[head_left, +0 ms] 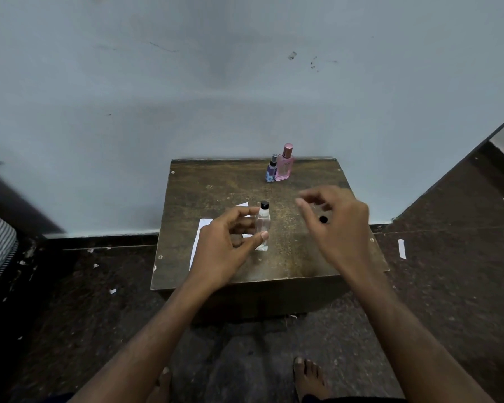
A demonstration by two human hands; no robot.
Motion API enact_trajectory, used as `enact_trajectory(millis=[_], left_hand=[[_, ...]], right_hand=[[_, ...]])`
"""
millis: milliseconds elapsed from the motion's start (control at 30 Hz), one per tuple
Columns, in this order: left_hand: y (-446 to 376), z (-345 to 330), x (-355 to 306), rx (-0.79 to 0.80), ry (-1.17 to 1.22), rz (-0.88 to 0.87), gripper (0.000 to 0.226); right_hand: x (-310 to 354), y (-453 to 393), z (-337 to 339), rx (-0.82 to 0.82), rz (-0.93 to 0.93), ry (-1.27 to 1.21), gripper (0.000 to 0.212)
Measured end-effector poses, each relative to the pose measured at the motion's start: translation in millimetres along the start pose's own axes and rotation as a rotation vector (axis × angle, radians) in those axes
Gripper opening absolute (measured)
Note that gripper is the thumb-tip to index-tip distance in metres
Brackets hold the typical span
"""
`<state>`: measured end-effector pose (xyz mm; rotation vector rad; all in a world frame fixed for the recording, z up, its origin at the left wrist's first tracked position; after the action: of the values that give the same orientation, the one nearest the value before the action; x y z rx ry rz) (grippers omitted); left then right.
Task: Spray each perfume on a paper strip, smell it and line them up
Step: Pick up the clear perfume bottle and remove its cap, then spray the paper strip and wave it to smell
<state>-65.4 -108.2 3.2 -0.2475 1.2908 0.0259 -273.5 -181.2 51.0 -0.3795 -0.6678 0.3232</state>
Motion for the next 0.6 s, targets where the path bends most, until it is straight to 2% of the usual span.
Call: enact_trajectory(millis=[33,133,200,267,433,533,600], left_hand=[[0,-2,-1,0.024,0.045,0.022,0.04],[1,-11,-3,0.135,0.241,0.048,0.034],[4,-14,-5,0.181,0.328,0.04,0.032],[6,-13,-6,0.172,0.359,0.035,0.034],[3,-5,-3,0.102,0.263,0.002,0.03],[1,3,-9,0.003,0.109,-0.03,0.029],[-5,13,-9,-0.098,-0.095,-0.095,0.021]], right_hand=[[9,3,-7,0.082,-0.043,-0.18,0.023],[24,16,-42,0.561,-0.204,-0.636,0.041],[27,23,-56,0.701,-0.239,-0.838,0.043],[32,28,-63,0.671,-0.267,-0.971,0.038],[39,32,-72,0.523,-0.355,-1.039,0.021],[37,22,-60,0.428,-0.372,-1.023,0.02],[29,11,-48,0.322,-0.366,-0.964,0.021]])
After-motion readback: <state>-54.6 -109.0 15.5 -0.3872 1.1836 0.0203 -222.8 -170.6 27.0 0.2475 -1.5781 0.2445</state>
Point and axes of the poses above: each hand's wrist, its own y-axis away from the middle knuckle, its own z-axis out of the back of the hand, x = y × z, the point moved 4 cm from there along -y, towards the middle knuckle, and after that the axes turned 4 degrees about -z, right-handed, at the moved point
